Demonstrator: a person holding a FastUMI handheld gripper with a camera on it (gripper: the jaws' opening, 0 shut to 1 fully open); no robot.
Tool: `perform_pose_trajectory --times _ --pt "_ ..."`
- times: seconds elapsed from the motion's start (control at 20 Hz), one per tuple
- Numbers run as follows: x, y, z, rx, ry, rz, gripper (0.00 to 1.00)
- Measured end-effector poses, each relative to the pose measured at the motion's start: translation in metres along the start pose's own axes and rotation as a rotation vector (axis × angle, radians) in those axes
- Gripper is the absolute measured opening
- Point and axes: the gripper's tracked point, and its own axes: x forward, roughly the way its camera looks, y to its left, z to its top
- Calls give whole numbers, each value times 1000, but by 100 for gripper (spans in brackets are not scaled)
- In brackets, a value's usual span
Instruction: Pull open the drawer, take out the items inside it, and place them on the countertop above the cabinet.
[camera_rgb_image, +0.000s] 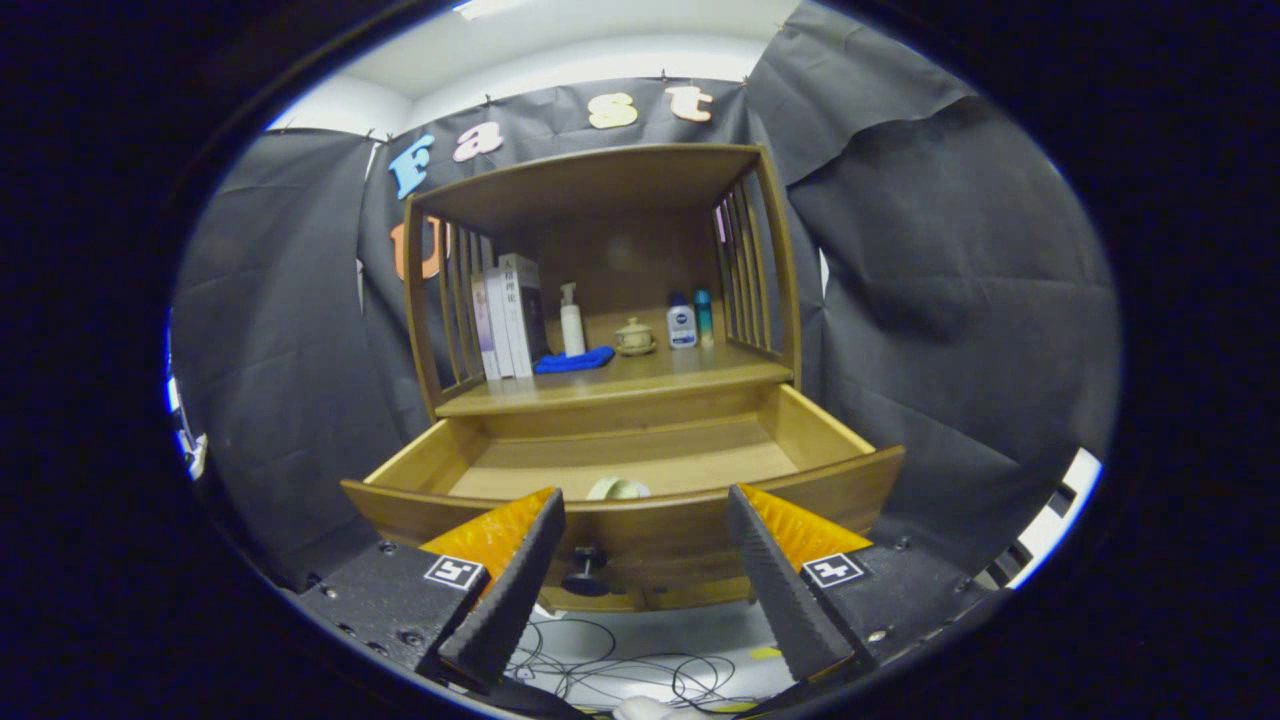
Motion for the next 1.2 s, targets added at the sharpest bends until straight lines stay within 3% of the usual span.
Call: perform_pose_trajectory --times 0.25,0.55,0.75,0.95,1.2 --pt "8 9 61 6 -41 23 100" --pt "49 31 132 8 -40 40 100" --pt "92 47 150 15 57 29 100" --pt "146 62 124 -5 225 12 100" --pt "193 68 49 -21 512 -28 100"
